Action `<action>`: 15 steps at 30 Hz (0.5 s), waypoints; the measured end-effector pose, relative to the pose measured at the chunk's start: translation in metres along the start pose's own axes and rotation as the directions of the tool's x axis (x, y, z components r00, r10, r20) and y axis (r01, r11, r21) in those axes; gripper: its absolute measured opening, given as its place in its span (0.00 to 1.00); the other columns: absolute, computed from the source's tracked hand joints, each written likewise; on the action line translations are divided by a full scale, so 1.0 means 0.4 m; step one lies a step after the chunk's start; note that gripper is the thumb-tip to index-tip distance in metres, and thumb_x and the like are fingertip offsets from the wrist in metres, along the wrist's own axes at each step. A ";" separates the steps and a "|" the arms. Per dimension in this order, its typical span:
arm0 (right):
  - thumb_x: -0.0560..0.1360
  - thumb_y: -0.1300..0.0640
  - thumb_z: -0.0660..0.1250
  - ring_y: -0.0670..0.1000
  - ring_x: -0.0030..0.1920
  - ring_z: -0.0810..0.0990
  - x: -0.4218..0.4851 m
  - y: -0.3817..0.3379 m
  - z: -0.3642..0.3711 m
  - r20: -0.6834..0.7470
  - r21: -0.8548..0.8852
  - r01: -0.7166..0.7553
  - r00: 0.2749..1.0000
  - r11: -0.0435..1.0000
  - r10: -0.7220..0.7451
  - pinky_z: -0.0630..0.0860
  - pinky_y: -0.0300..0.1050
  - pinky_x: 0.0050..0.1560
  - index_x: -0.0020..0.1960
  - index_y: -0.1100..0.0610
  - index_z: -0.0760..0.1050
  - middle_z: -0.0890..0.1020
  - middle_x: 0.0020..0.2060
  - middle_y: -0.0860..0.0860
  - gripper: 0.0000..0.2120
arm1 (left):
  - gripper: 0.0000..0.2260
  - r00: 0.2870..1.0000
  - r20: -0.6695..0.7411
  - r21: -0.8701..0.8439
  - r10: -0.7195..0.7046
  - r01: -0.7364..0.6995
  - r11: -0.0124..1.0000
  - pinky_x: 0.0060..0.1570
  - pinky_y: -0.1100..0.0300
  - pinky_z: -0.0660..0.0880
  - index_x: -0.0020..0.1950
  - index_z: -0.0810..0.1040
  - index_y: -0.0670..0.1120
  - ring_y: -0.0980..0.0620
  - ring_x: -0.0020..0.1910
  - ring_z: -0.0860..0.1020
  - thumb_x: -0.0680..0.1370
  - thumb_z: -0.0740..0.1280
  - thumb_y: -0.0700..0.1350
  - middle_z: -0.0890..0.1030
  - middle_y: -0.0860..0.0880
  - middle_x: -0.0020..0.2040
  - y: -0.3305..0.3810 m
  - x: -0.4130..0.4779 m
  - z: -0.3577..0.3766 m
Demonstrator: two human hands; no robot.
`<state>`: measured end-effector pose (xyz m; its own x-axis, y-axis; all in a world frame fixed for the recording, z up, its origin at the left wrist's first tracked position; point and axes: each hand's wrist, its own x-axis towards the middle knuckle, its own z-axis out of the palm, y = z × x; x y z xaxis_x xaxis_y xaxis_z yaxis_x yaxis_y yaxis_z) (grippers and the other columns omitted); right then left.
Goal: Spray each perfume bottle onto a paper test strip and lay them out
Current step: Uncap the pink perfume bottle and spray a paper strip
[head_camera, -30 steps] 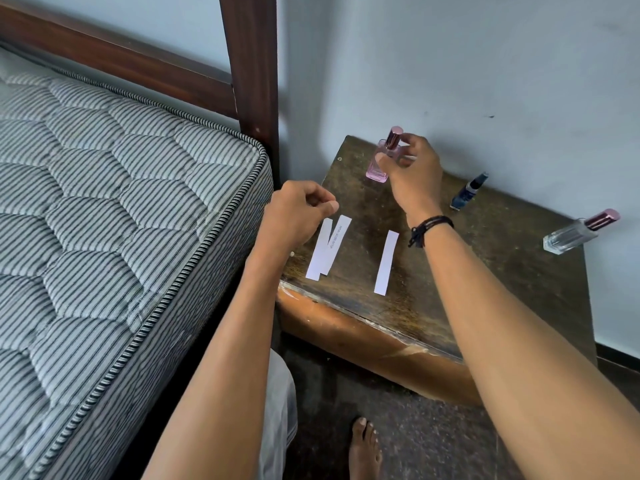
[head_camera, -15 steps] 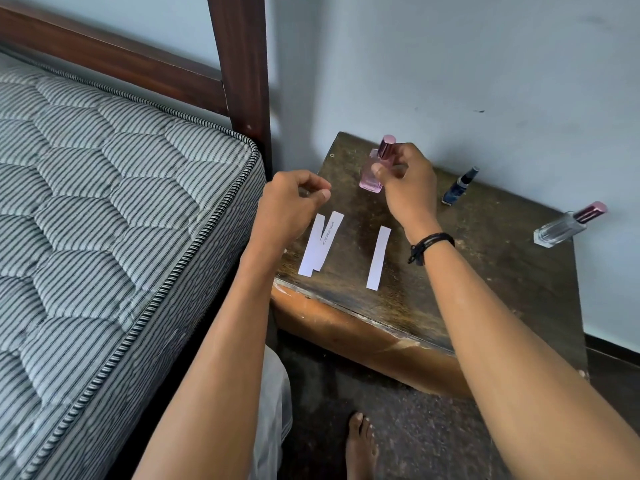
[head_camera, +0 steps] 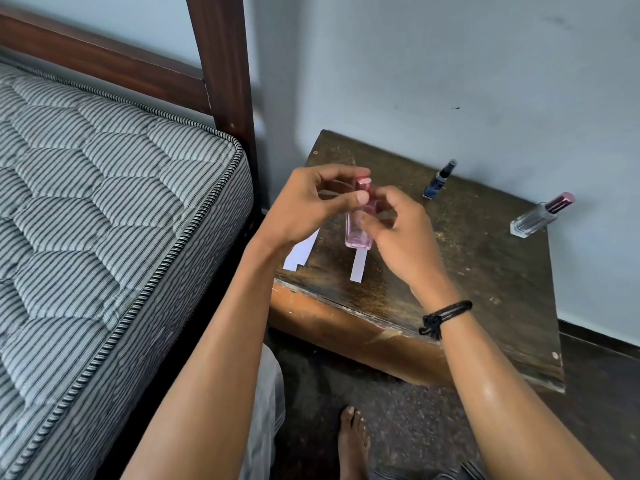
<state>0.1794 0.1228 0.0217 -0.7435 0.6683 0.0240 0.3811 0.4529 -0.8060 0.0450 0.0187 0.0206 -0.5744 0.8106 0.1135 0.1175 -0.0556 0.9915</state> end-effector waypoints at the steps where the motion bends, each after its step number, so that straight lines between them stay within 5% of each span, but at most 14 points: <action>1: 0.79 0.54 0.72 0.48 0.54 0.81 -0.004 0.002 -0.001 0.001 -0.002 0.000 1.000 1.000 0.000 0.79 0.51 0.55 0.60 0.48 0.78 0.83 0.53 0.44 0.11 | 0.14 1.000 -0.001 0.010 0.007 -0.007 1.000 0.55 0.59 0.80 0.59 0.82 0.43 0.54 0.50 0.83 0.74 0.75 0.38 0.85 0.43 0.54 -0.001 0.001 0.003; 10: 0.79 0.52 0.72 0.47 0.54 0.81 -0.008 0.011 -0.010 0.015 0.018 0.005 1.000 1.000 -0.005 0.80 0.57 0.57 0.60 0.47 0.79 0.83 0.52 0.42 0.10 | 0.12 1.000 -0.011 0.037 0.020 -0.020 0.999 0.58 0.51 0.79 0.57 0.83 0.45 0.52 0.49 0.83 0.74 0.75 0.39 0.85 0.42 0.53 -0.008 0.004 0.010; 15: 0.79 0.52 0.71 0.47 0.55 0.81 -0.013 0.012 -0.022 0.018 0.017 0.007 1.000 1.000 -0.008 0.80 0.58 0.58 0.61 0.48 0.78 0.83 0.54 0.44 0.10 | 0.11 1.000 -0.021 0.041 0.024 -0.023 0.999 0.55 0.57 0.80 0.56 0.83 0.45 0.56 0.47 0.82 0.75 0.74 0.38 0.85 0.46 0.50 -0.007 0.002 0.026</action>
<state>0.1899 0.1267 0.0228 -0.7560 0.6543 0.0197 0.3665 0.4480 -0.8155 0.0526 0.0254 0.0171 -0.5881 0.7969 0.1381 0.1634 -0.0502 0.9853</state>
